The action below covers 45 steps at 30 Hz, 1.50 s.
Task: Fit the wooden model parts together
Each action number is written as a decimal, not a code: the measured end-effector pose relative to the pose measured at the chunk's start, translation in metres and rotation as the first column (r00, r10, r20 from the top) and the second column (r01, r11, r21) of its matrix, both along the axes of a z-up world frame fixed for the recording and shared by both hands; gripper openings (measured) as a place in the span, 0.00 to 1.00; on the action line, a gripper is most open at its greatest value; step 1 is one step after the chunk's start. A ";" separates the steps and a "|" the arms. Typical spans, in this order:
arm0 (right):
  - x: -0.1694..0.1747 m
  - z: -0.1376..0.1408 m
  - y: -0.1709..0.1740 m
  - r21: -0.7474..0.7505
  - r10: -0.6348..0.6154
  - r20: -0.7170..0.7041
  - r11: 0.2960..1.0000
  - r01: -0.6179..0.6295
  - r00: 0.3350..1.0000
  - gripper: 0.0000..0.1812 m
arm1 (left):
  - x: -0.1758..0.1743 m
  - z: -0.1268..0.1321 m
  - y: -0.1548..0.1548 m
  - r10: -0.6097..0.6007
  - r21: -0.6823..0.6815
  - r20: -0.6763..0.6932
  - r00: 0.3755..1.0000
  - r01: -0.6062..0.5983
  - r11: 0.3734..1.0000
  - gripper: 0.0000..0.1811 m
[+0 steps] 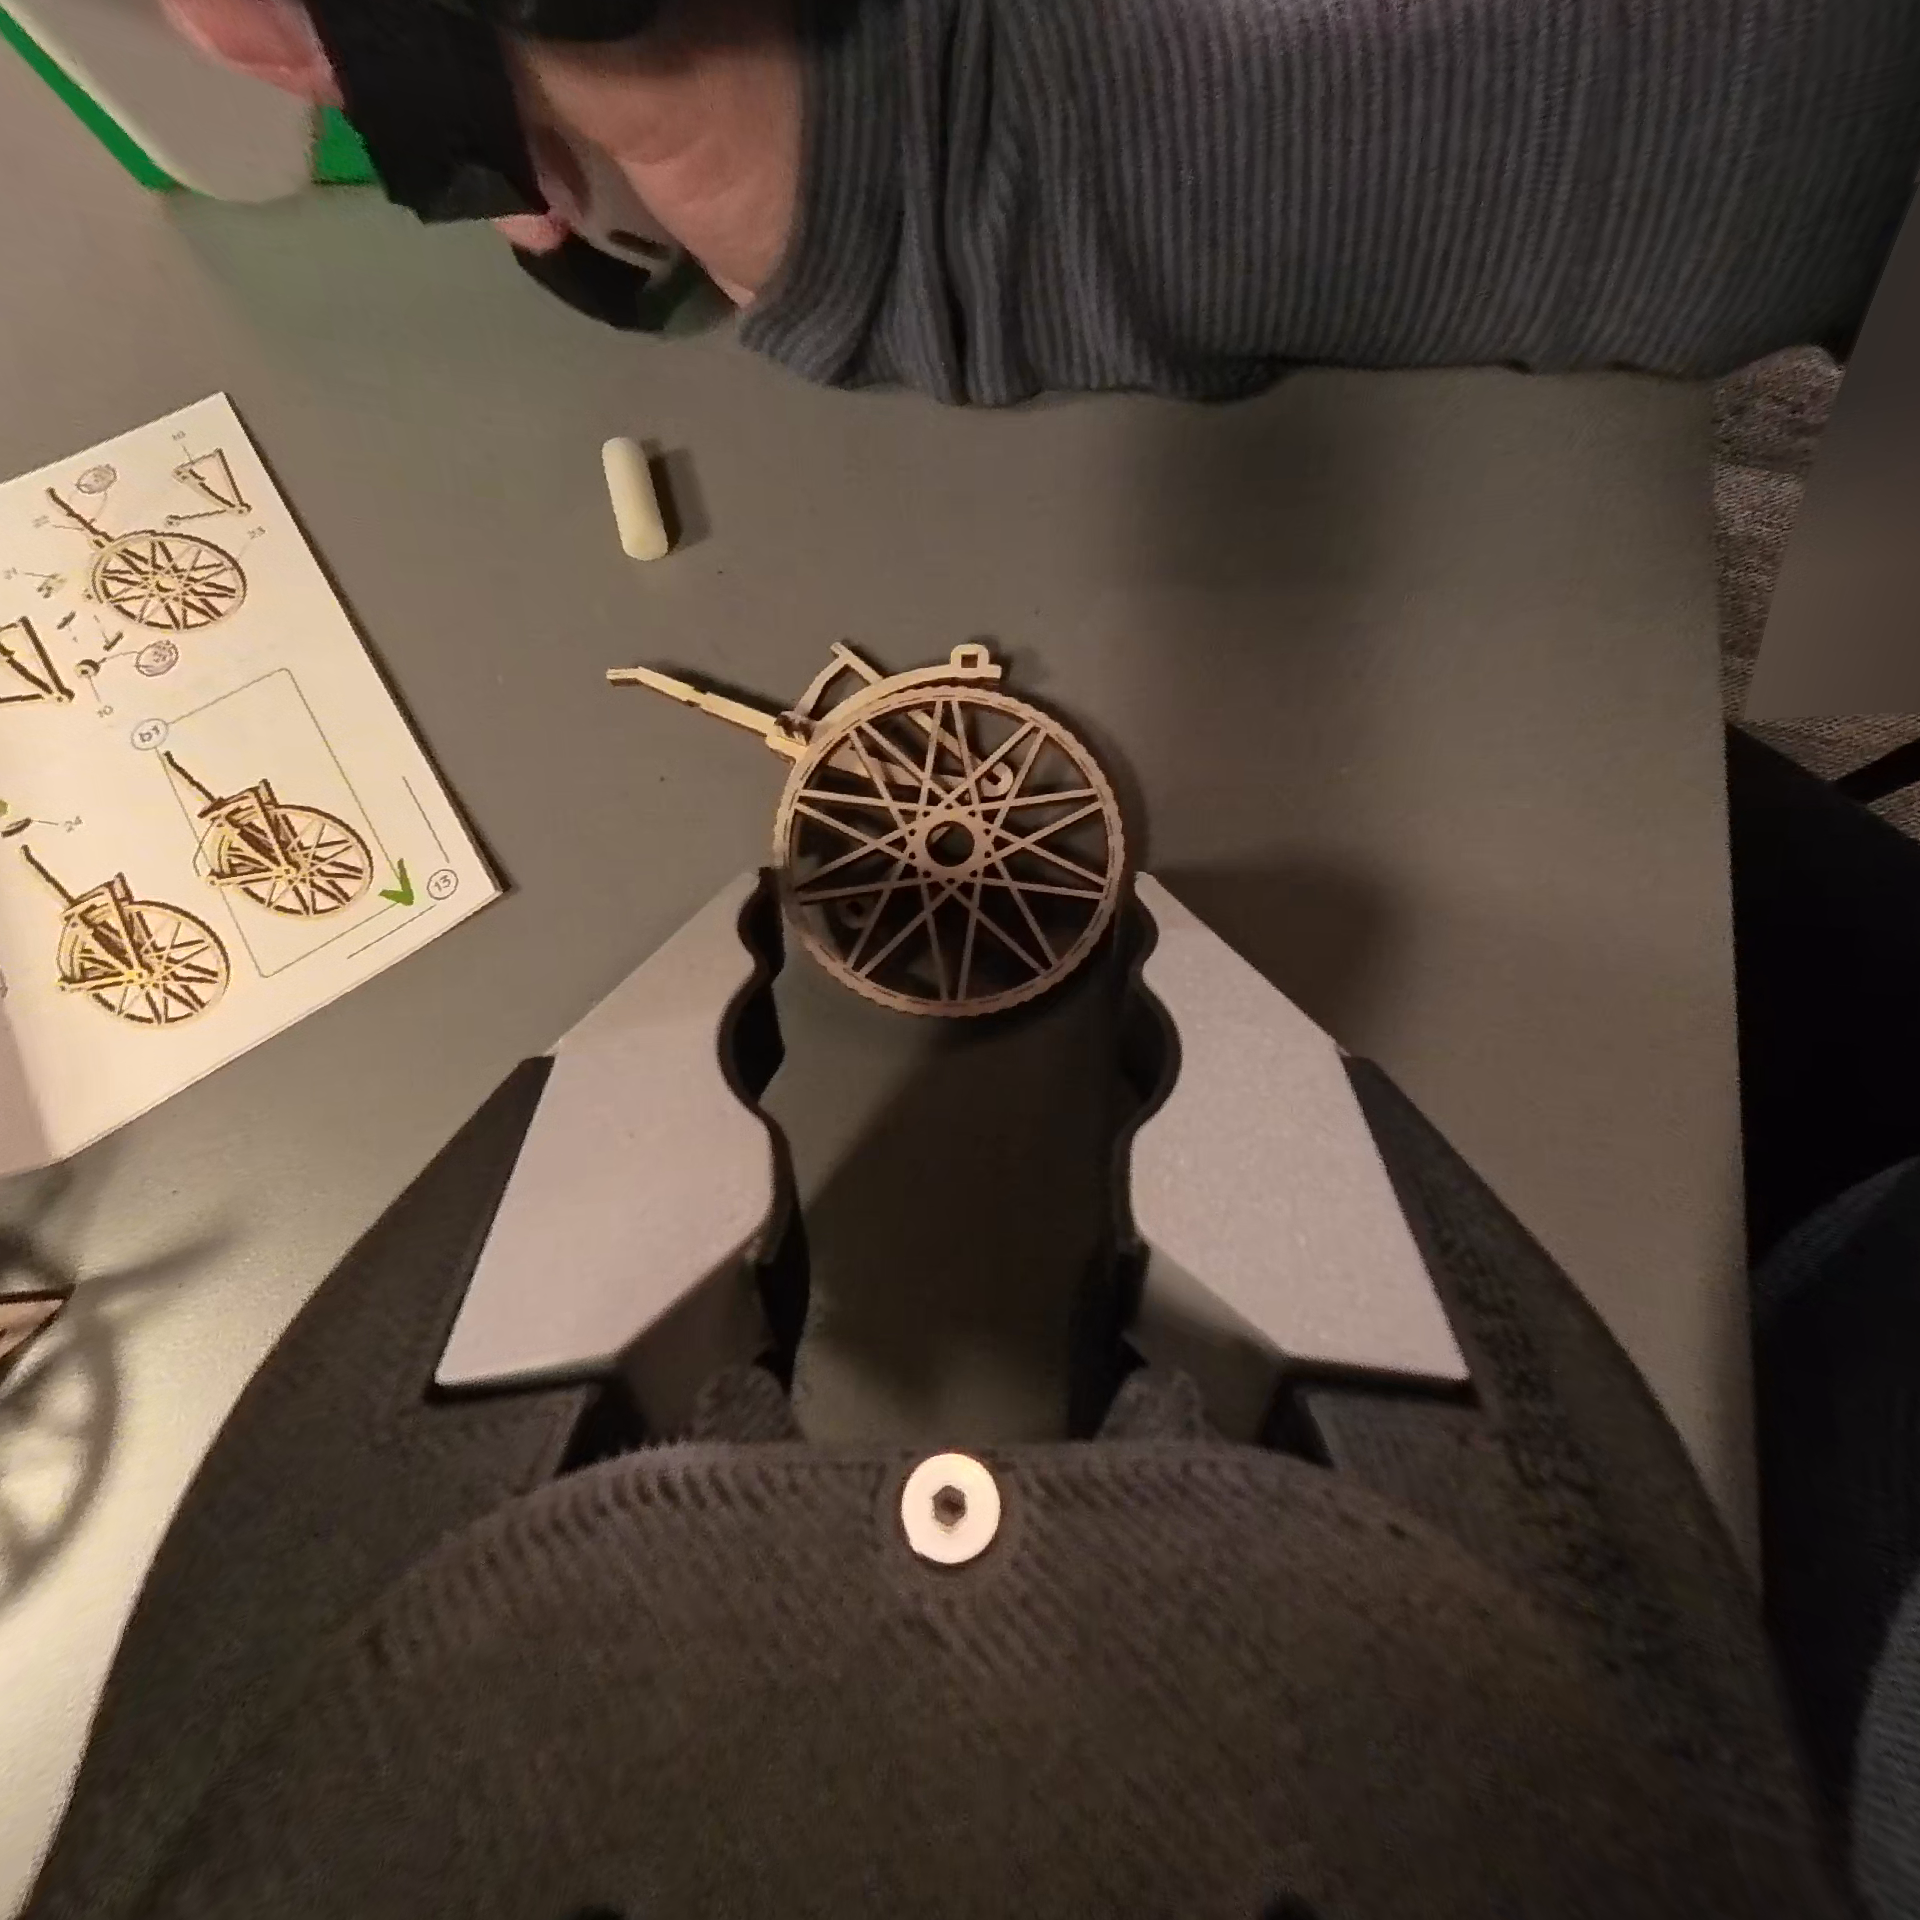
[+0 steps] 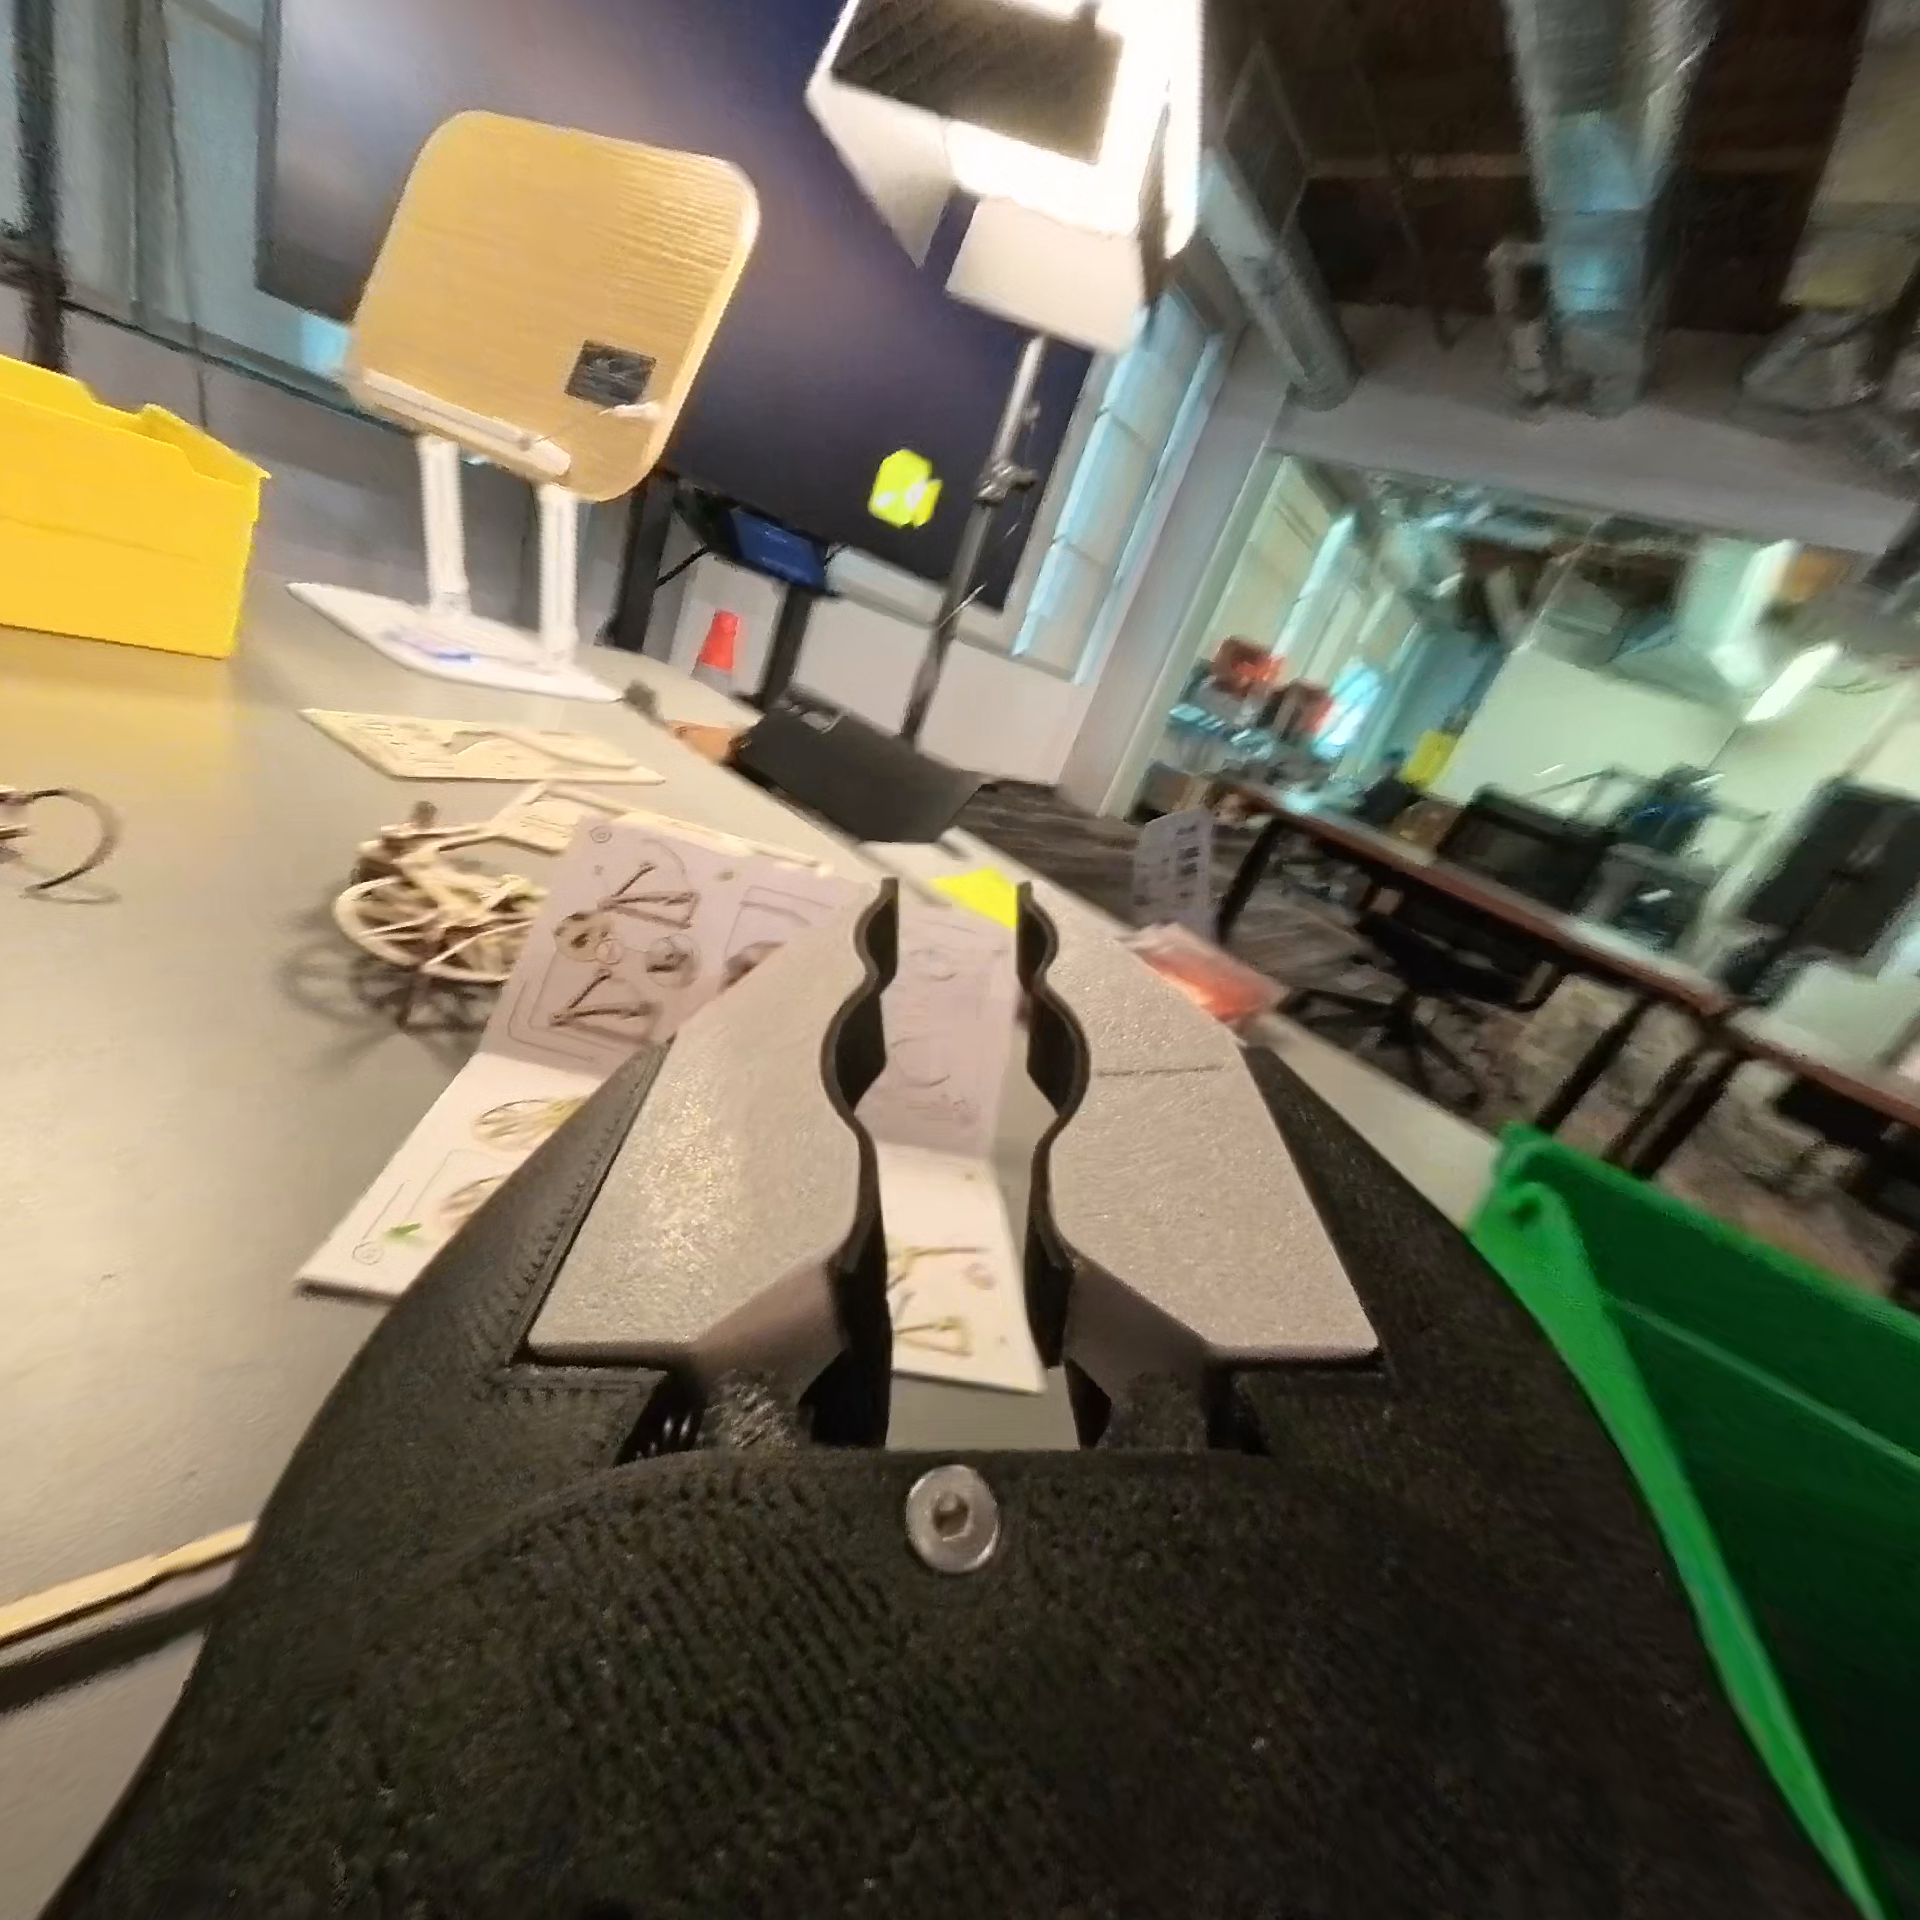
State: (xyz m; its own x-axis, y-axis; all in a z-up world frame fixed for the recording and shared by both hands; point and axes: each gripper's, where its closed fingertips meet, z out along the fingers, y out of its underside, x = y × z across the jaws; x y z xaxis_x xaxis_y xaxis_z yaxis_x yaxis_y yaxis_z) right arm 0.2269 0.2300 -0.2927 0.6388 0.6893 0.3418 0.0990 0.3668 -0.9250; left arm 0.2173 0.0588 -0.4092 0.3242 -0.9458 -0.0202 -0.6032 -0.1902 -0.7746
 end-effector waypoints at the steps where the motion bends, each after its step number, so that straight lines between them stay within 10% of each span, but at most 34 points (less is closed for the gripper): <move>1: -0.006 -0.008 -0.003 -0.065 0.054 0.032 0.997 -0.052 0.998 0.10 | 0.000 0.000 0.000 0.000 -0.002 0.001 1.000 0.000 1.000 0.35; 7: -0.033 -0.050 -0.058 -0.444 0.423 0.238 0.848 -0.289 0.874 0.06 | 0.000 0.000 0.000 0.000 -0.004 0.001 1.000 0.000 1.000 0.35; 17: -0.021 -0.101 -0.097 -0.688 0.612 0.424 0.697 -0.201 0.668 0.04 | 0.000 0.000 0.001 0.004 -0.001 -0.001 1.000 -0.004 1.000 0.35; 45: -0.011 -0.113 -0.086 -0.686 0.584 0.457 0.711 -0.152 0.671 0.03 | -0.006 0.000 0.008 0.032 0.026 -0.011 0.999 -0.031 0.999 0.35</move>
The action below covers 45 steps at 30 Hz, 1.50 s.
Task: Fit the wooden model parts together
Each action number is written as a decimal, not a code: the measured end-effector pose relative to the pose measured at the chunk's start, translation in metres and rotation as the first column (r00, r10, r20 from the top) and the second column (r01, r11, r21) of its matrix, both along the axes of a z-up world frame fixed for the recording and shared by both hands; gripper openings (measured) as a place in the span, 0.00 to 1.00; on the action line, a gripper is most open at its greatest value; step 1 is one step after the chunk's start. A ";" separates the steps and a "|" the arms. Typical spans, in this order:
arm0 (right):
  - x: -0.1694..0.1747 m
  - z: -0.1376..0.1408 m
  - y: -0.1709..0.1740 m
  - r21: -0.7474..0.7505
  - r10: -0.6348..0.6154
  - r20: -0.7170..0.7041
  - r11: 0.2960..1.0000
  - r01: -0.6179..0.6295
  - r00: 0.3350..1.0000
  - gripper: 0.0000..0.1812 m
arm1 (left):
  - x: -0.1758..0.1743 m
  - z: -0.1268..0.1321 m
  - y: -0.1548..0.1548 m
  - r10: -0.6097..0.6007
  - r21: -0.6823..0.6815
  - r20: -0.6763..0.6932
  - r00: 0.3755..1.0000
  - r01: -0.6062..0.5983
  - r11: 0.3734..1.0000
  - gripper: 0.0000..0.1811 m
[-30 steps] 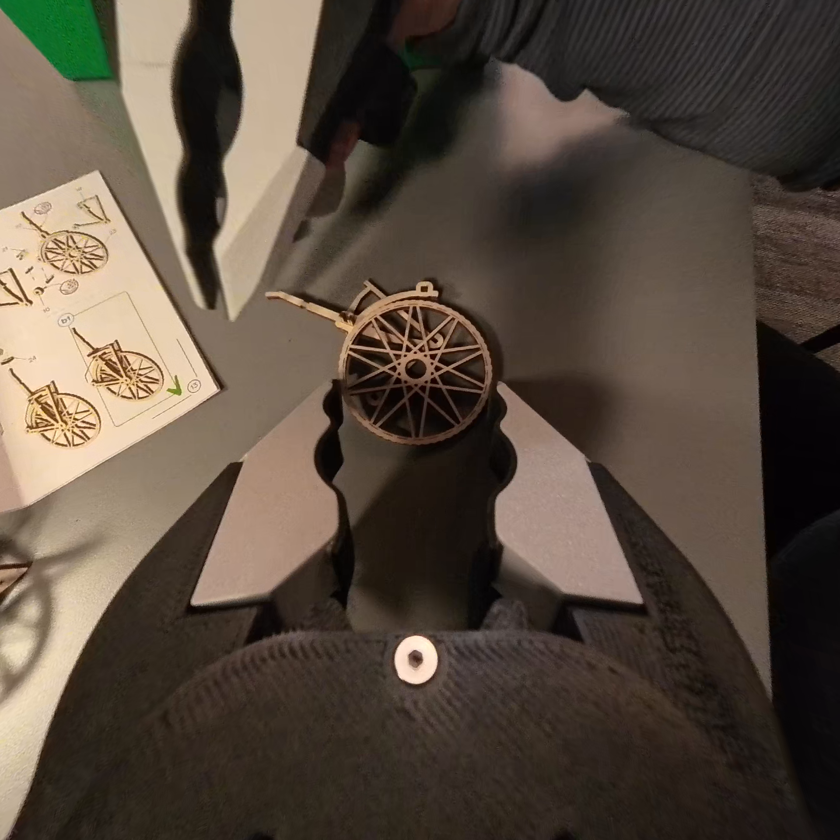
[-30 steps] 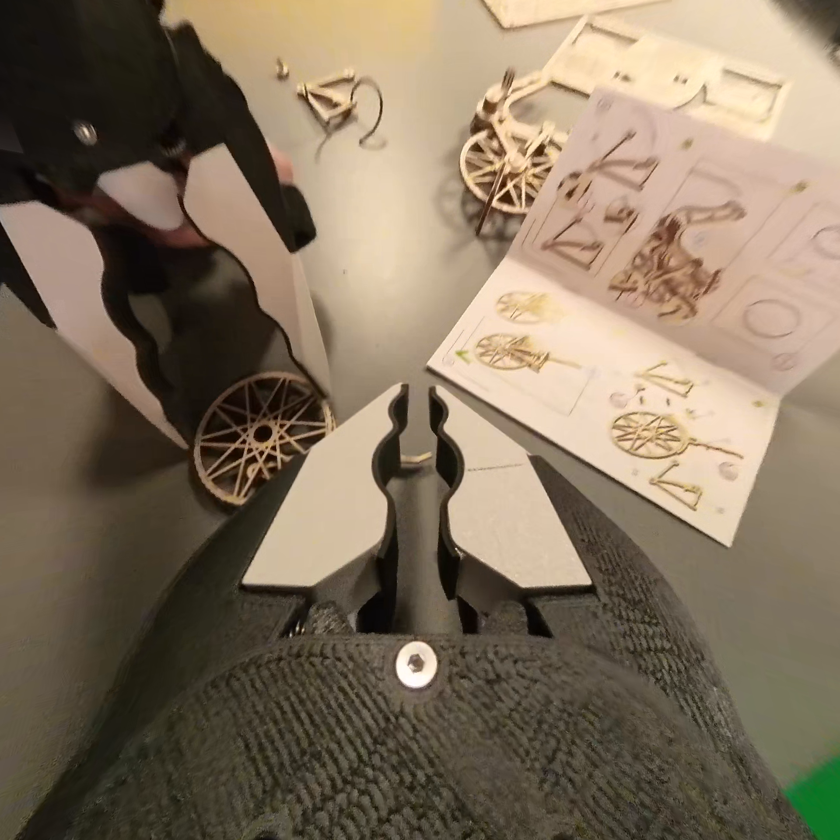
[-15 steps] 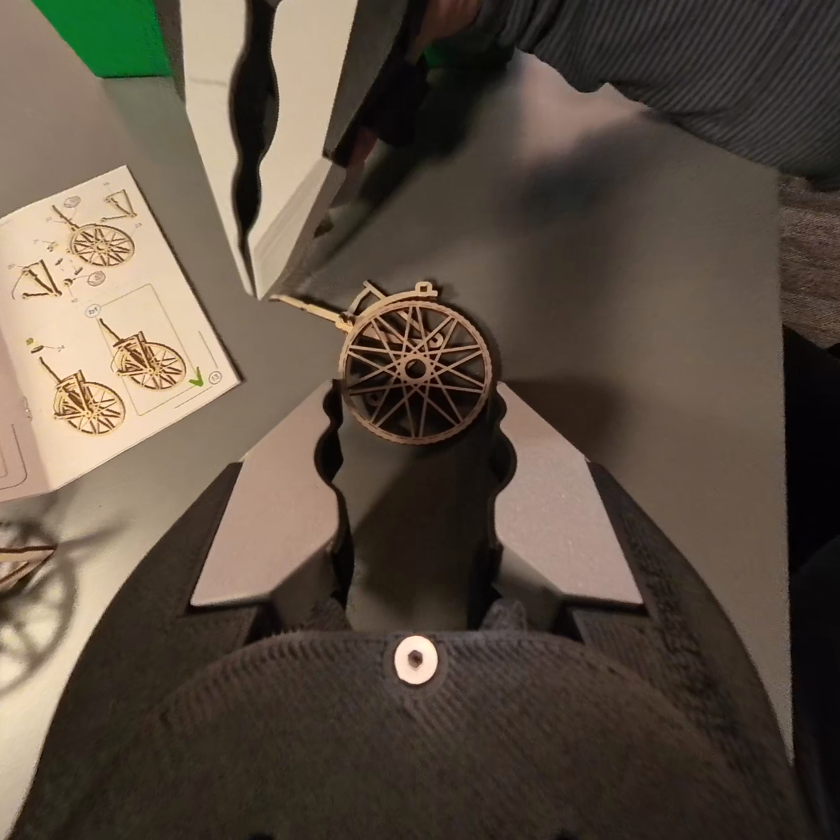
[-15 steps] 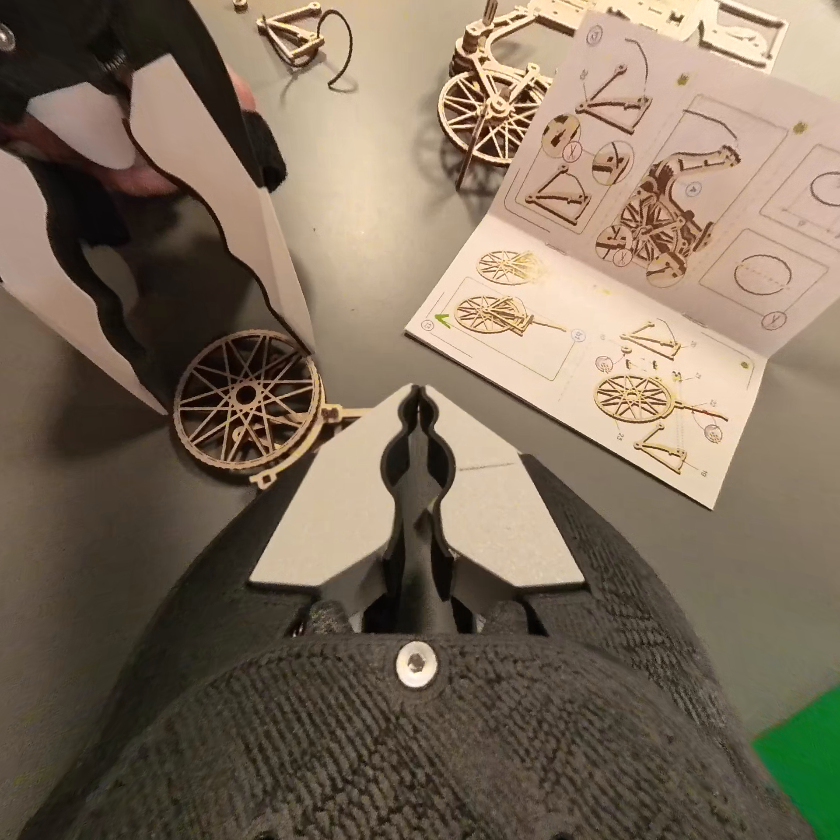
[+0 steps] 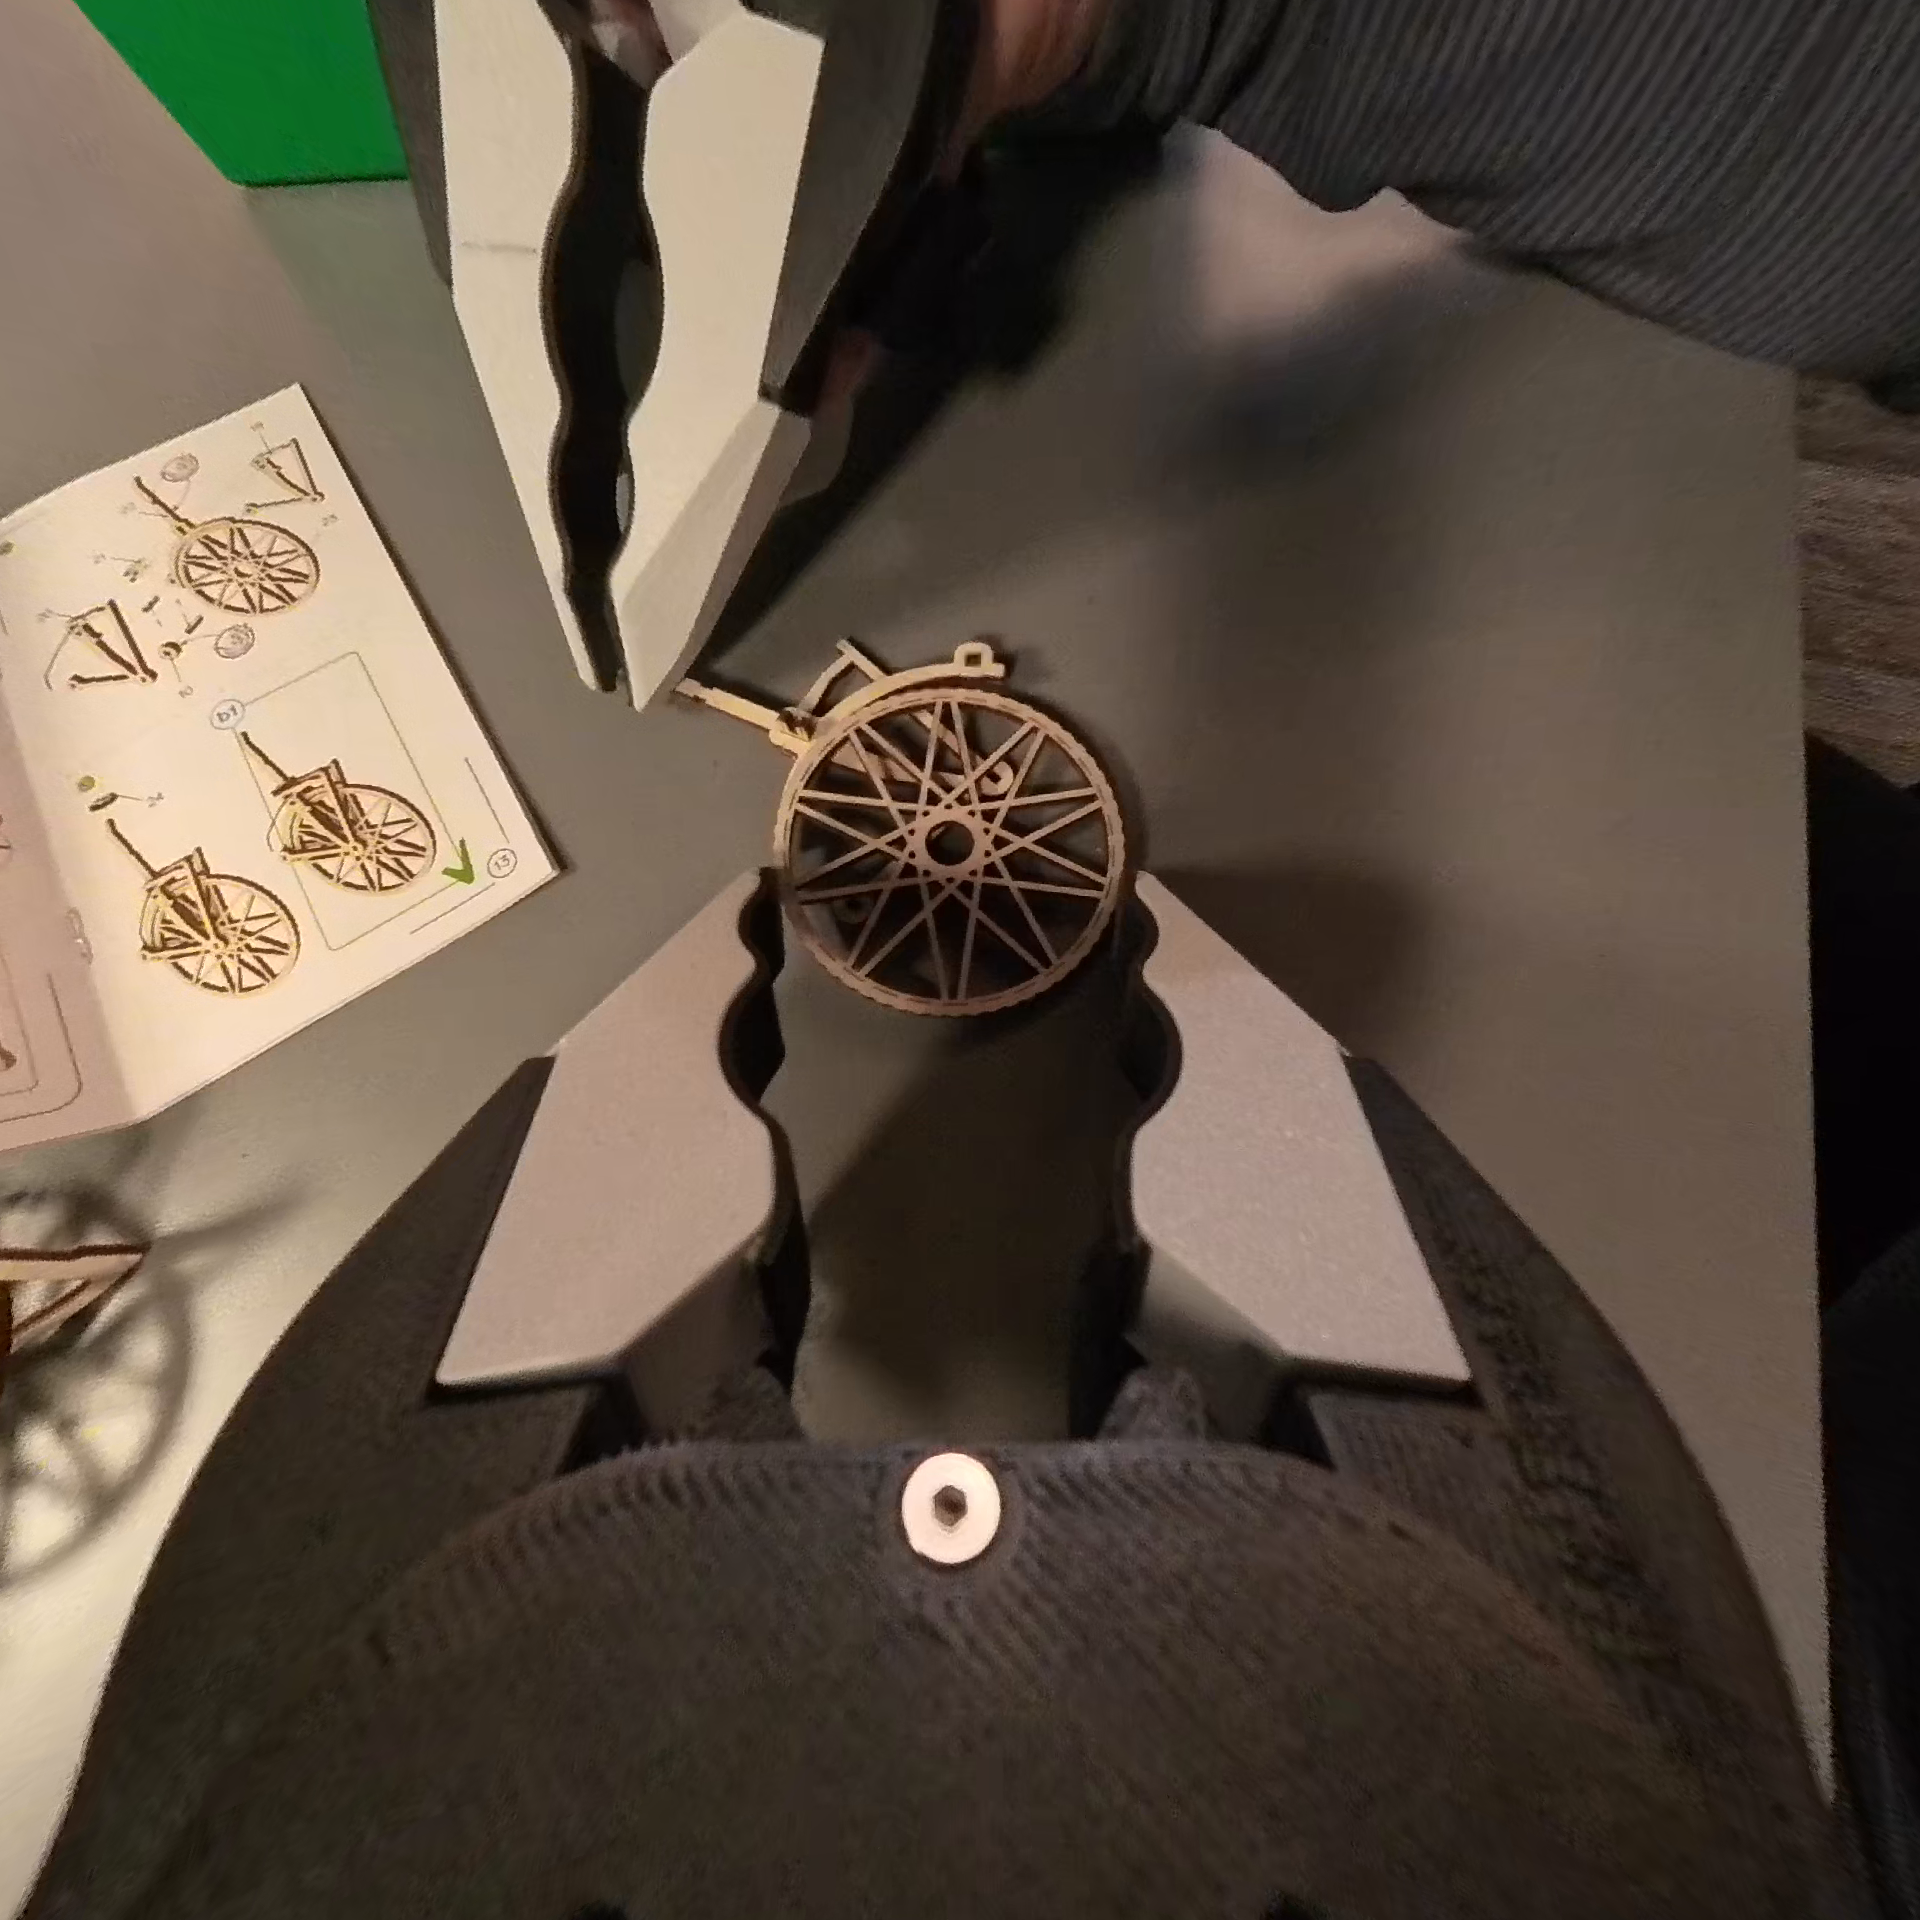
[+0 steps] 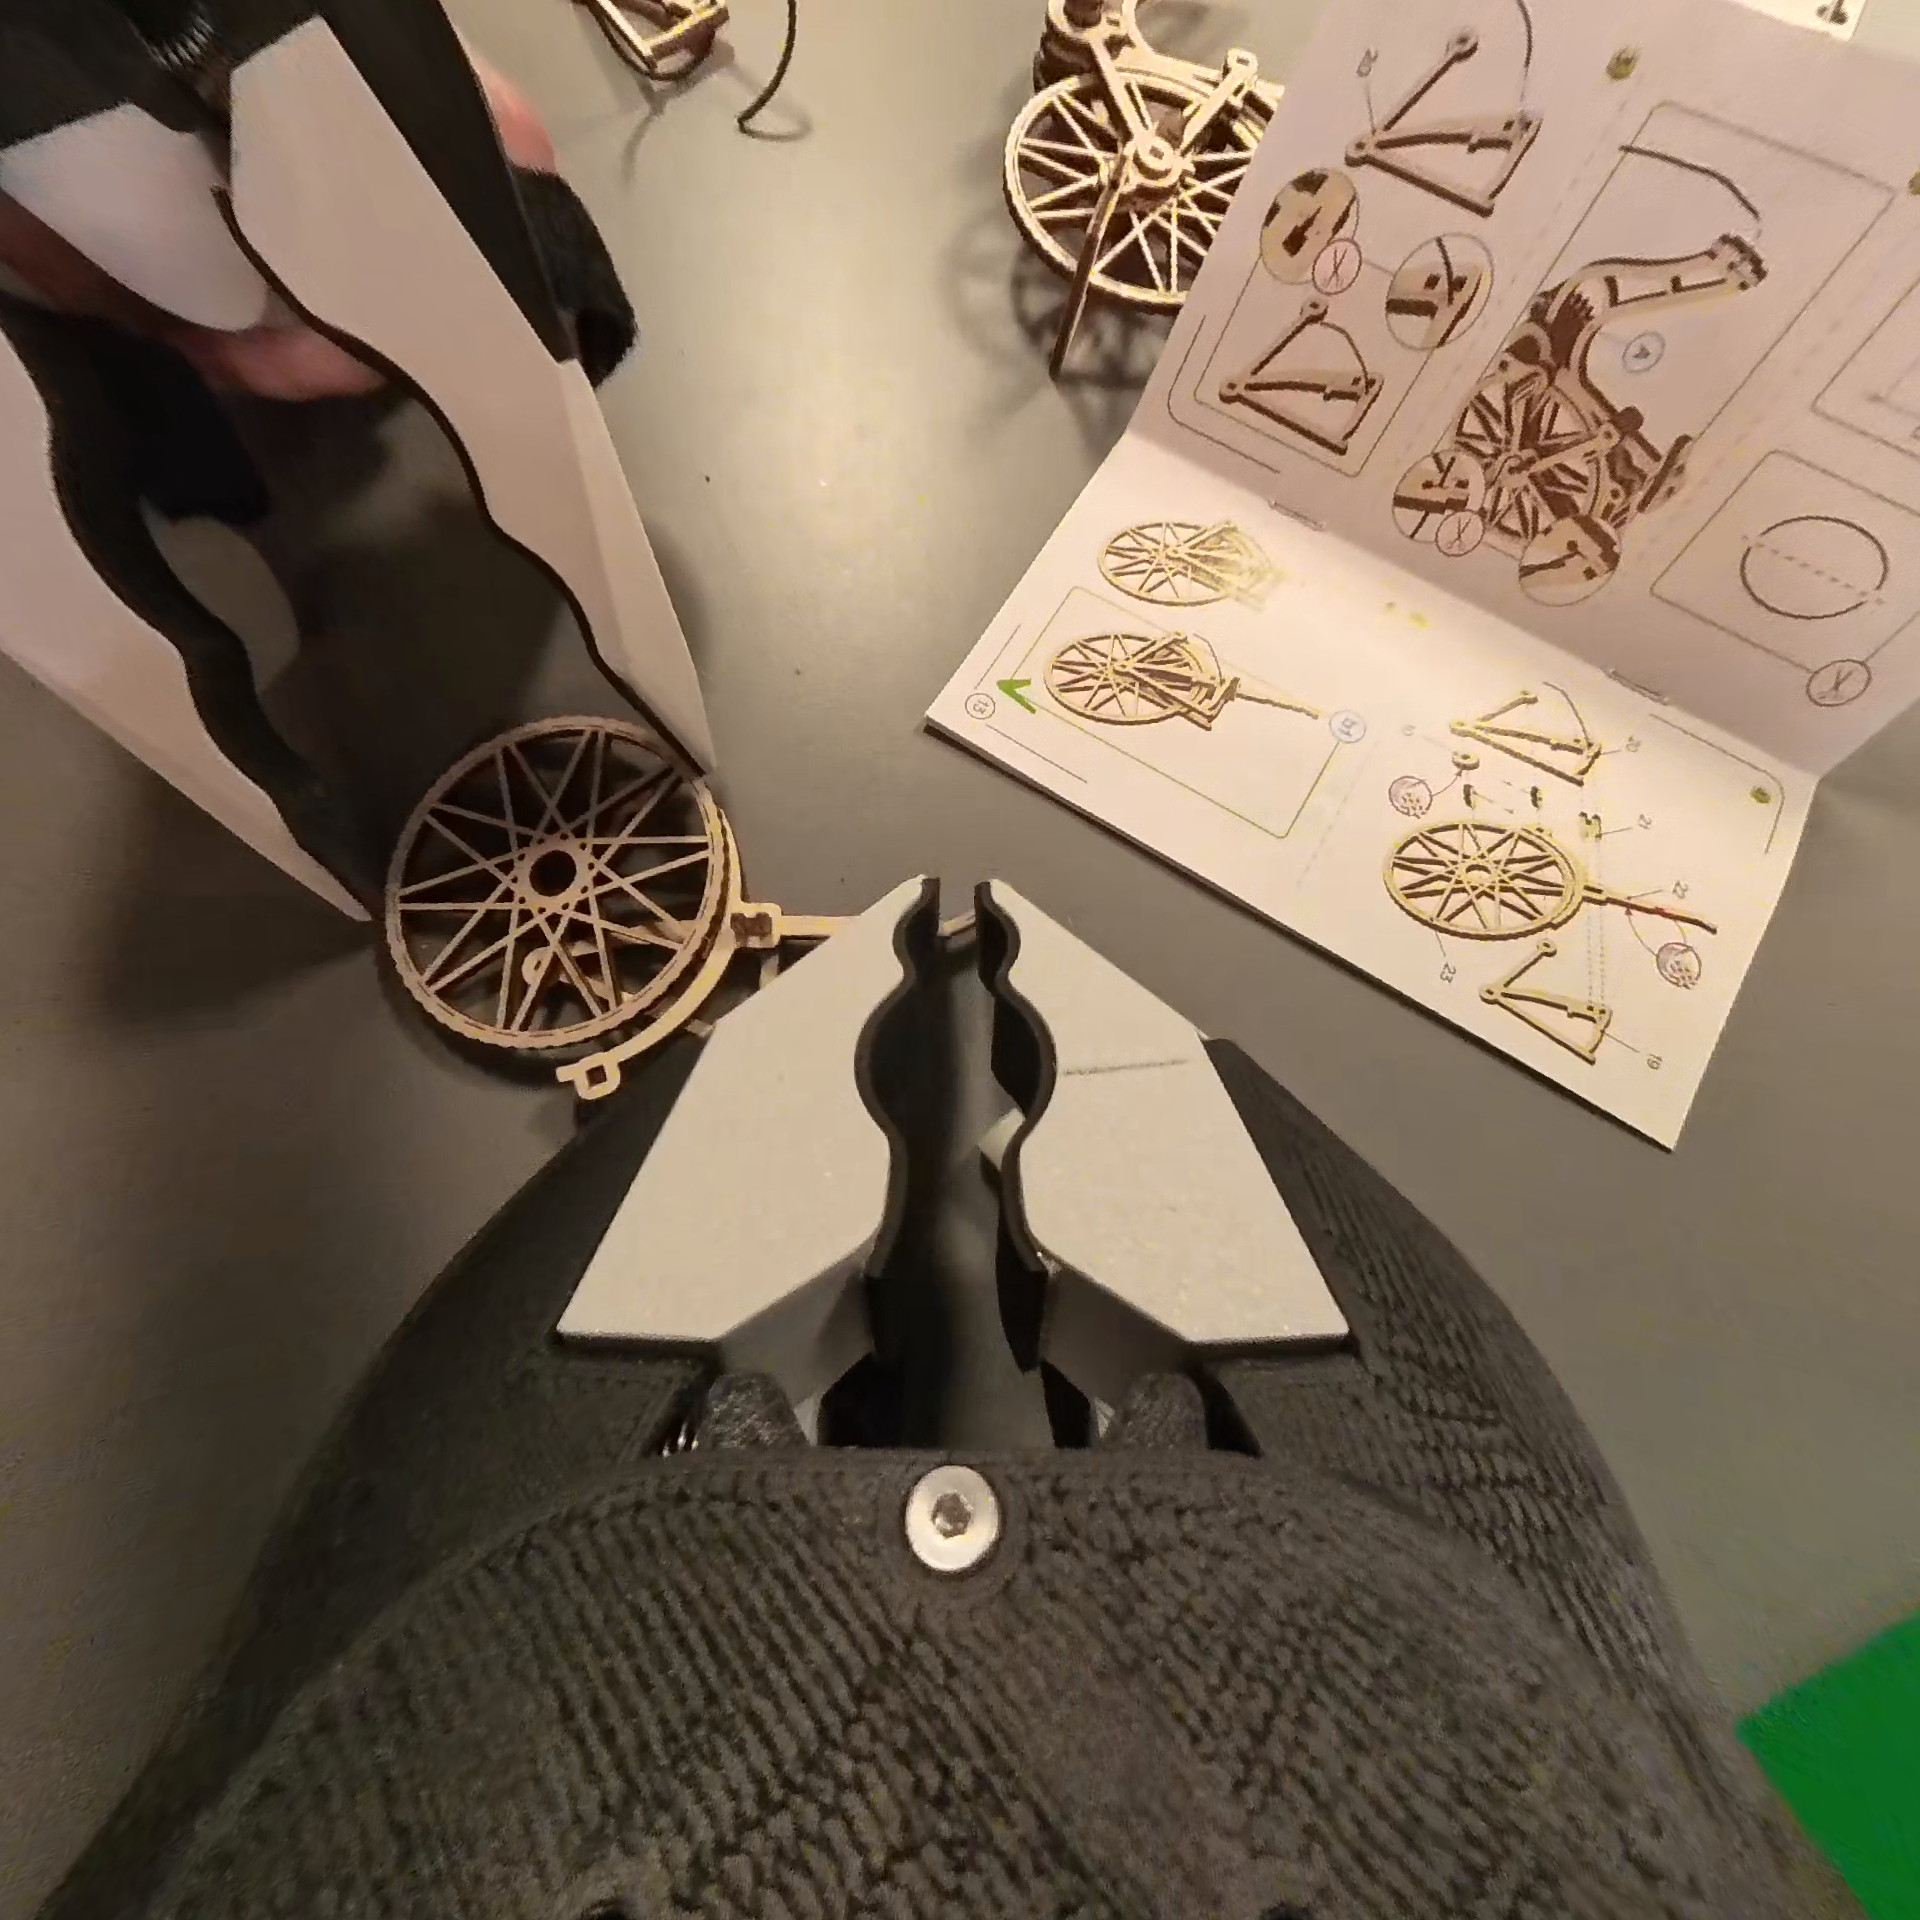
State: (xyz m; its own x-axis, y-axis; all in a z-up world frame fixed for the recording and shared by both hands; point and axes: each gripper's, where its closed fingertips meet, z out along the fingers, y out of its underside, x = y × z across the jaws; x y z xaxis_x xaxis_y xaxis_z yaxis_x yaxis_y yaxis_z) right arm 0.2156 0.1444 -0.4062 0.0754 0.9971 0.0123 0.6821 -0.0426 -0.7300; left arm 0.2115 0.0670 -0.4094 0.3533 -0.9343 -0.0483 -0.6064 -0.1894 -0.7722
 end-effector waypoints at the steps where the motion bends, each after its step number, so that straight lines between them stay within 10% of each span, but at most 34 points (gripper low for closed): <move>1: 0.001 0.000 0.000 -0.002 -0.002 0.005 1.000 0.002 1.000 0.03 | 0.000 0.000 0.000 0.000 -0.002 0.000 1.000 0.000 1.000 0.35; 45: 0.002 -0.003 -0.003 -0.039 0.000 0.016 0.999 0.001 1.000 0.01 | 0.002 0.004 -0.005 0.056 -0.018 -0.021 0.998 -0.056 0.998 0.35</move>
